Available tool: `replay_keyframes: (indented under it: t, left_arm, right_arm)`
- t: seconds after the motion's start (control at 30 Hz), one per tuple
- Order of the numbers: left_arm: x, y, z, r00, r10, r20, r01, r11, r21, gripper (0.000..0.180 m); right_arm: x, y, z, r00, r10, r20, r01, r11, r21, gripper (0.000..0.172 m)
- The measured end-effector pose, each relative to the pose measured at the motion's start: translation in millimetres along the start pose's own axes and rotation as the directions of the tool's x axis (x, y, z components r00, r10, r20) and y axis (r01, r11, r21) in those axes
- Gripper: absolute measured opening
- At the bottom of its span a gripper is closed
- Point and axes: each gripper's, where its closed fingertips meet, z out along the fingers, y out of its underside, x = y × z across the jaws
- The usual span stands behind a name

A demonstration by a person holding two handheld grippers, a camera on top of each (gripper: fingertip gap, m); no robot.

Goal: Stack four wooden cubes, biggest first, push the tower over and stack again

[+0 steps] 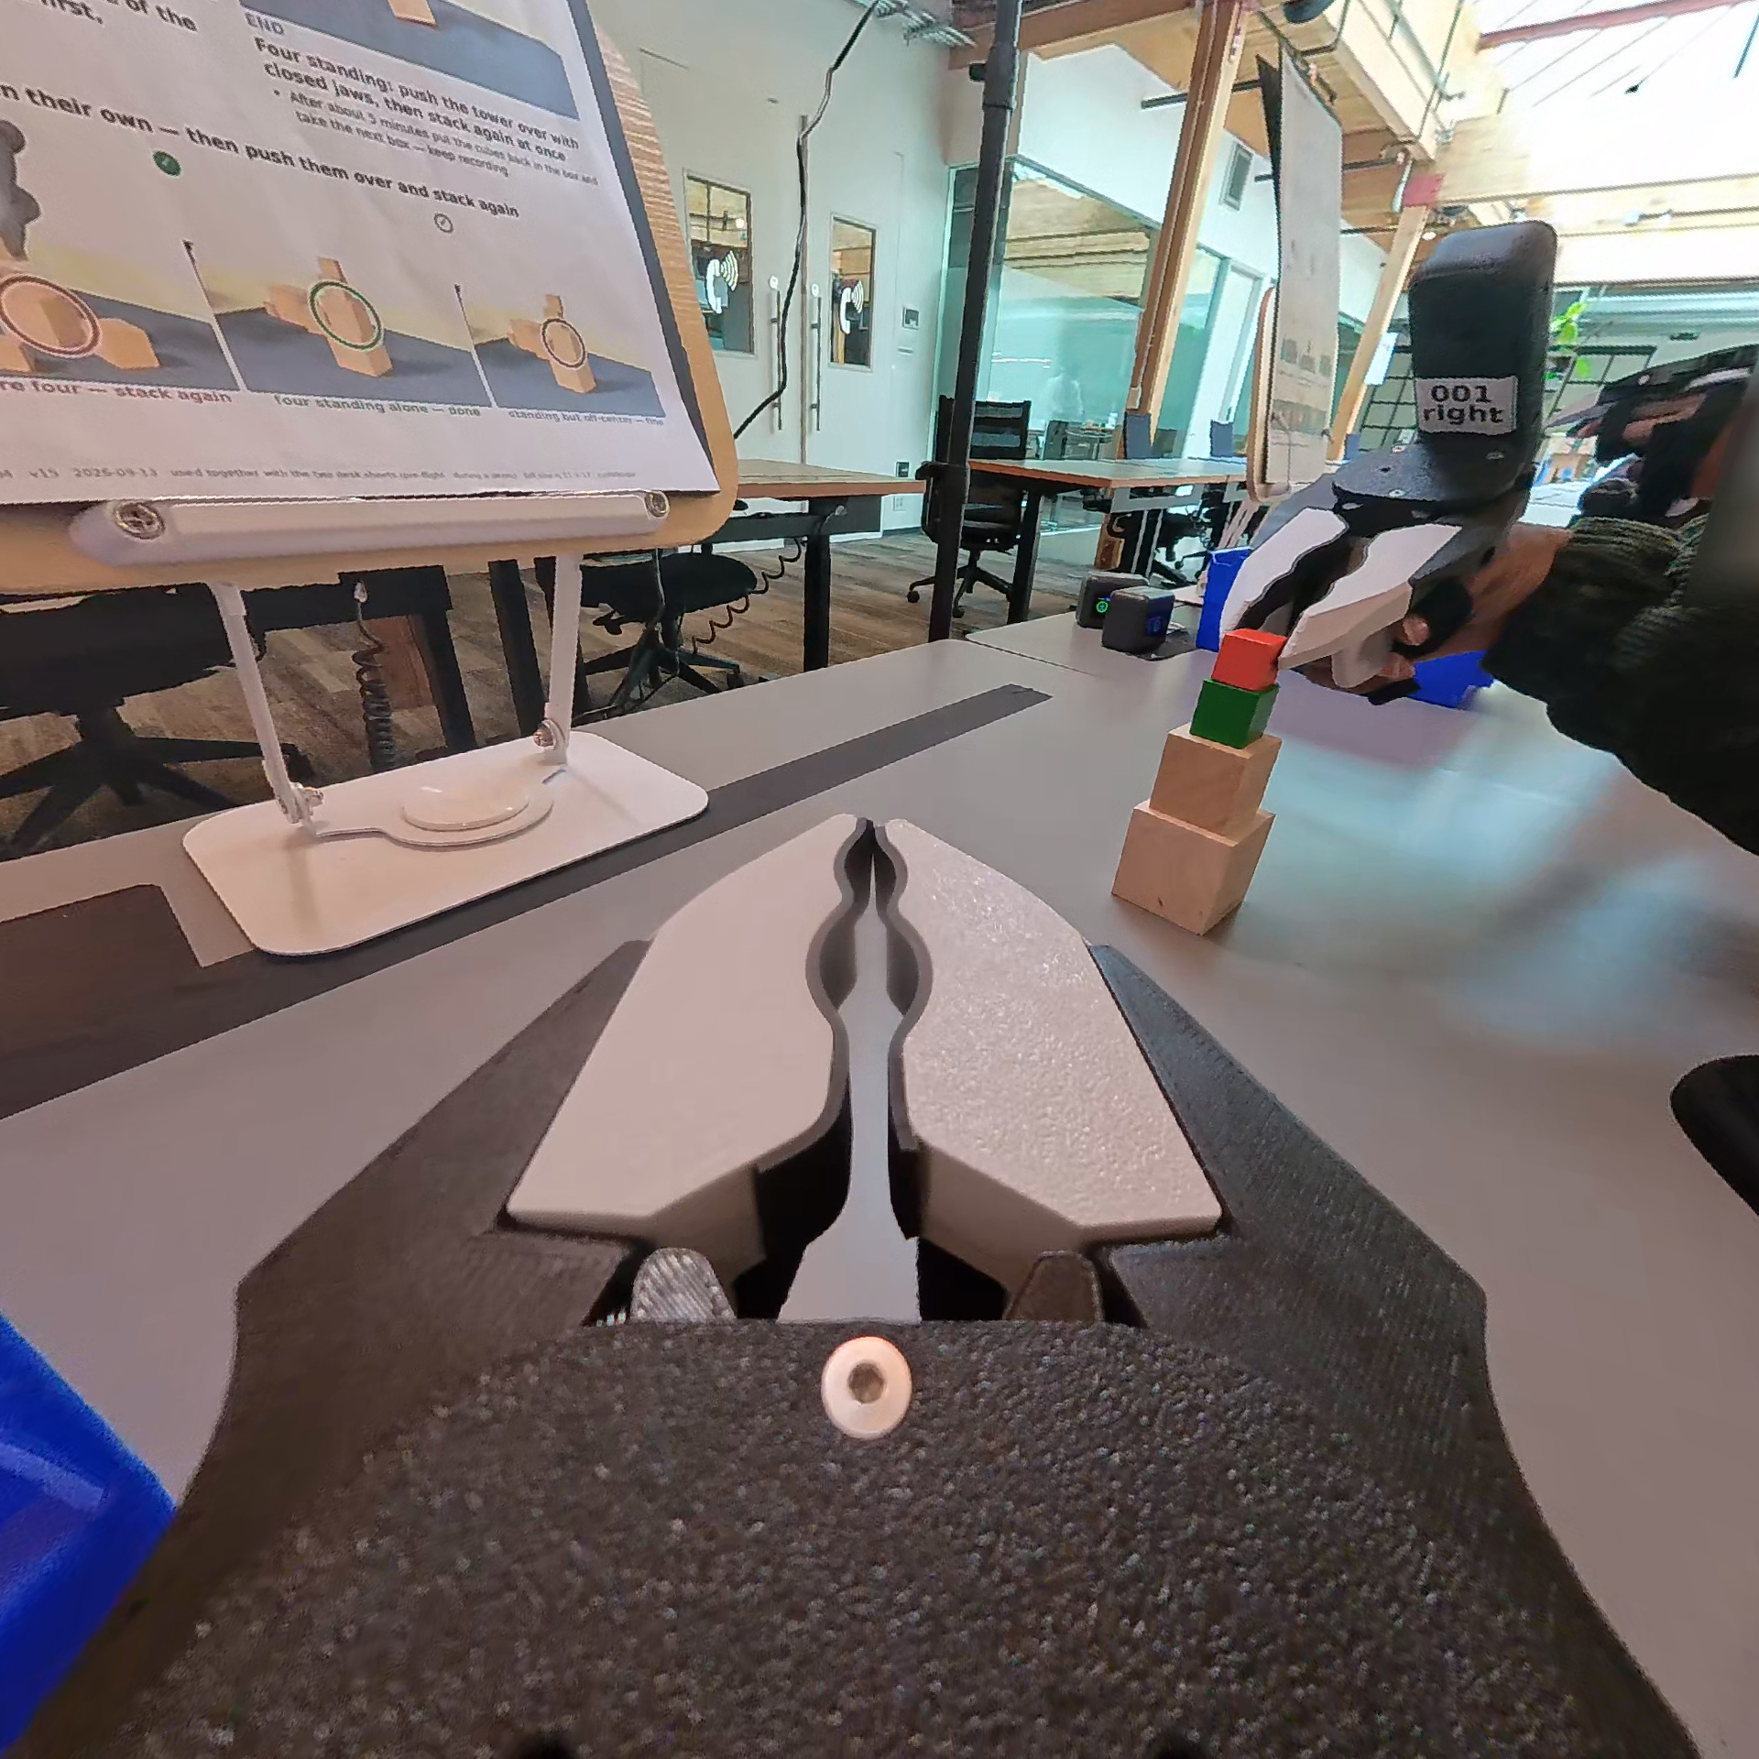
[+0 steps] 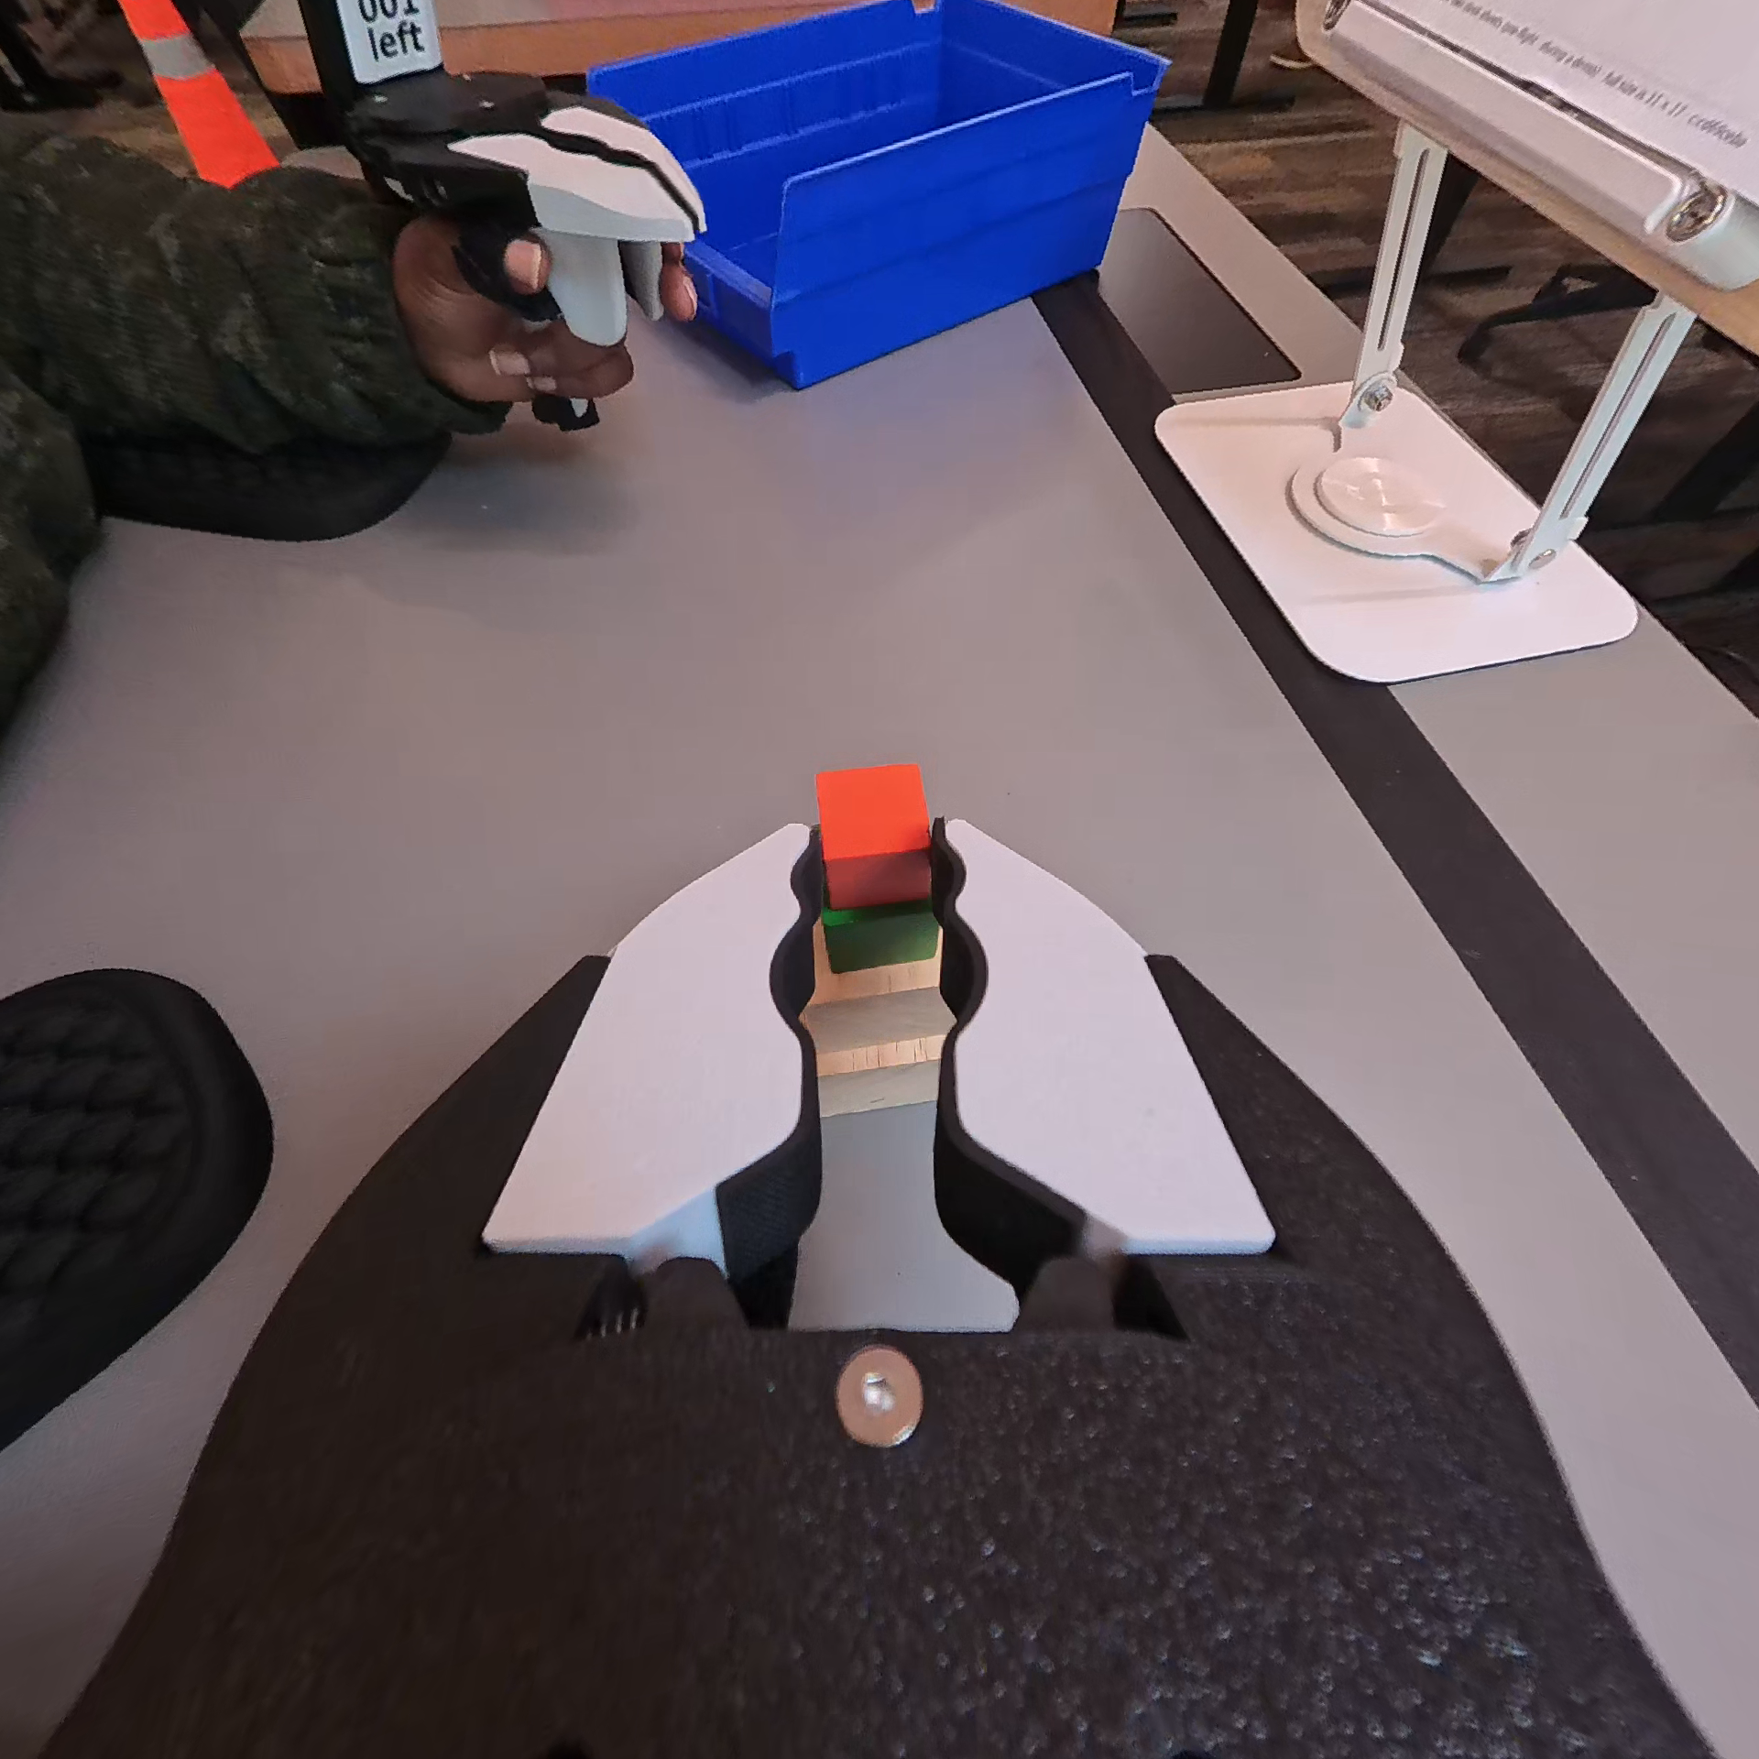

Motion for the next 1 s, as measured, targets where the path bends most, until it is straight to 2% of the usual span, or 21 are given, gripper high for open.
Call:
replay_keyframes:
  t: [1.0]
  left_arm:
    - [0.1,4.3,2.3,1.0,-0.004,-0.007,0.004,1.0,-0.011,0.0]
  right_arm:
    - [-0.7,4.2,1.7,0.999,-0.01,0.034,0.01,1.0,-0.005,0.022]
